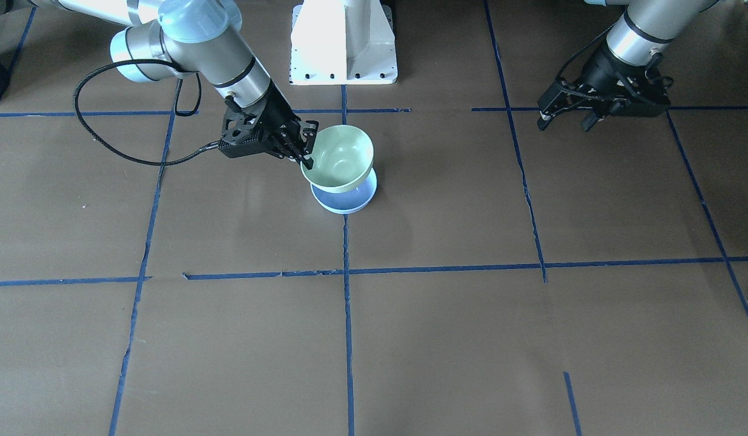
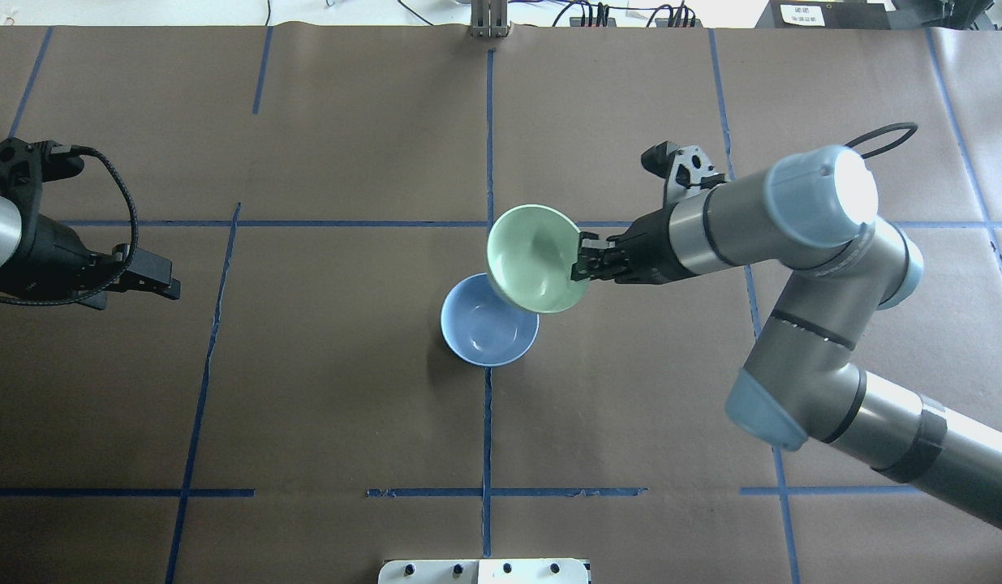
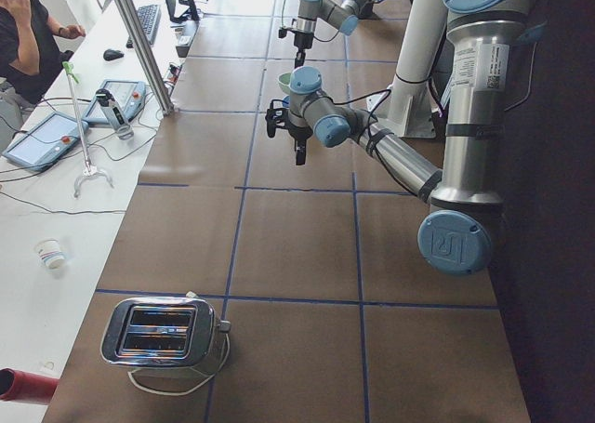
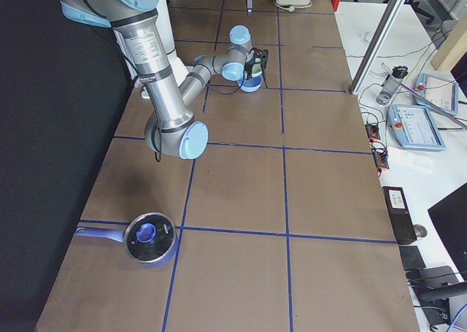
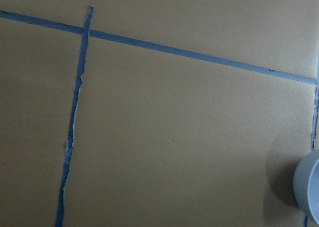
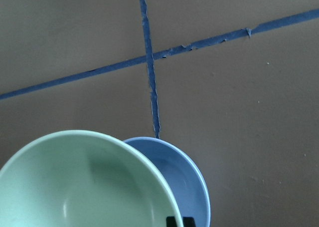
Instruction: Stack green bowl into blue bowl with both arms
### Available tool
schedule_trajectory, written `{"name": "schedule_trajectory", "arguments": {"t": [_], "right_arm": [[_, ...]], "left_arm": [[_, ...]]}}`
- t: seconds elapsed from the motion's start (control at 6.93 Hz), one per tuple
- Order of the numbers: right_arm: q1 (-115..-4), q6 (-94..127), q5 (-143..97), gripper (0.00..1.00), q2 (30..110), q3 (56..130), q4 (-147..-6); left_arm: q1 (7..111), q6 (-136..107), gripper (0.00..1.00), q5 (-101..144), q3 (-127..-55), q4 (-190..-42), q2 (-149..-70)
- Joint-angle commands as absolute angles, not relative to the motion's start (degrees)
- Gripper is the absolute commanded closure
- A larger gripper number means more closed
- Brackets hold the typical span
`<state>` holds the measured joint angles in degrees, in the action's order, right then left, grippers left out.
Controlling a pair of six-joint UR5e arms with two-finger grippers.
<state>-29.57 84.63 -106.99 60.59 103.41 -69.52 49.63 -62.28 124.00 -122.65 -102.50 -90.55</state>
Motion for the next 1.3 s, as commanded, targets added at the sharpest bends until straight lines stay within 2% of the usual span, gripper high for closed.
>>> {"name": "schedule_trajectory", "arguments": {"t": [0.0, 1.15], "right_arm": [[-25.68, 88.22, -102.33, 1.00, 59.68, 102.49, -72.60], [-25.66, 91.67, -100.20, 1.00, 57.13, 98.44, -73.56]], "left_arm": [[49.66, -62.31, 0.00, 124.01, -122.69, -102.57, -90.53], [49.66, -63.02, 0.00, 123.92, -123.49, -102.57, -91.05]]}}
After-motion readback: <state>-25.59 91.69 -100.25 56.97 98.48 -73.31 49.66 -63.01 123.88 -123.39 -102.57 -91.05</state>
